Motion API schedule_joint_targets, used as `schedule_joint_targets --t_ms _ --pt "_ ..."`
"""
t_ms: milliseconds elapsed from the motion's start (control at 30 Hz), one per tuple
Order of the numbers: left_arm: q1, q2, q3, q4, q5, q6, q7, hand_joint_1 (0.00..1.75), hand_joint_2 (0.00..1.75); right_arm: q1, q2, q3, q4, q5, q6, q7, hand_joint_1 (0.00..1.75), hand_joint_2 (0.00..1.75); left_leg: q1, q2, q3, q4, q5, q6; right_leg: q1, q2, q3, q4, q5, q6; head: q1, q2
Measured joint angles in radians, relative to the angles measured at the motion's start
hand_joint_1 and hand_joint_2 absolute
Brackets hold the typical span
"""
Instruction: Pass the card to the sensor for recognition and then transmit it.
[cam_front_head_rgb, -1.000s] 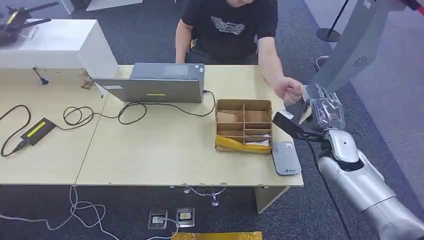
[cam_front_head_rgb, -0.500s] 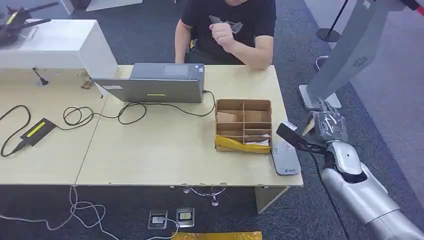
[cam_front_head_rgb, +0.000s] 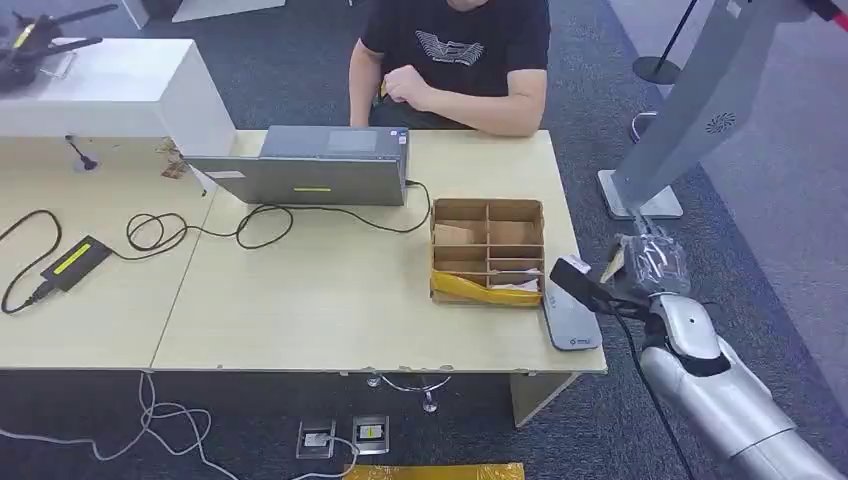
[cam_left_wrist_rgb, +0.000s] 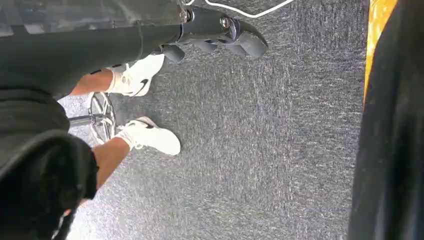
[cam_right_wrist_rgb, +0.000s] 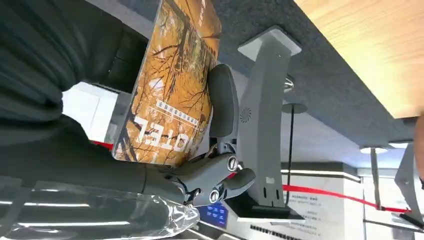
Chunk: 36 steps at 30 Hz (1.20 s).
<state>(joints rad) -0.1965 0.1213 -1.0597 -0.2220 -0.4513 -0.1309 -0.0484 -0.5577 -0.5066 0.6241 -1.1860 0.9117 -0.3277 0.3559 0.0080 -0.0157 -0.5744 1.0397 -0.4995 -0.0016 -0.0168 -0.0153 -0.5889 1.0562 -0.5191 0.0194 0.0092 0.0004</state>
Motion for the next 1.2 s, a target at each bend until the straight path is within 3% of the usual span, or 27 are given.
schedule_joint_targets --t_ms 233,633,967,1200 --pt "-0.001 0.0 0.0 0.0 0.0 0.002 0.0 0.0 0.0 0.0 0.027 0.009 0.064 -0.044 -0.073 -0.069 1.75 1.75 0.0 0.0 0.0 0.0 0.0 0.0 0.0 0.0 0.0 0.0 0.0 0.0 0.0 0.0" --pt "-0.011 -0.005 -0.005 0.0 -0.024 0.003 0.0 0.0 0.0 0.006 0.078 0.037 0.223 -0.159 -0.141 -0.109 1.75 1.75 0.0 0.0 0.0 0.0 0.0 0.0 0.0 0.0 0.0 0.0 0.0 0.0 0.0 0.0" --pt "-0.014 -0.006 -0.016 0.0 -0.032 0.001 0.0 0.0 0.0 -0.016 0.113 0.069 0.346 -0.204 -0.202 -0.12 1.75 1.75 0.0 0.0 0.001 0.0 0.0 -0.001 0.0 0.0 0.001 0.0 0.0 0.0 0.0 0.0" --pt "-0.015 -0.006 -0.018 0.0 -0.045 -0.003 0.0 0.0 0.0 -0.03 0.113 0.079 0.363 -0.209 -0.205 -0.095 1.75 1.75 0.0 0.001 0.003 0.0 0.0 -0.001 0.0 0.001 0.003 0.0 0.001 0.0 0.0 0.0"
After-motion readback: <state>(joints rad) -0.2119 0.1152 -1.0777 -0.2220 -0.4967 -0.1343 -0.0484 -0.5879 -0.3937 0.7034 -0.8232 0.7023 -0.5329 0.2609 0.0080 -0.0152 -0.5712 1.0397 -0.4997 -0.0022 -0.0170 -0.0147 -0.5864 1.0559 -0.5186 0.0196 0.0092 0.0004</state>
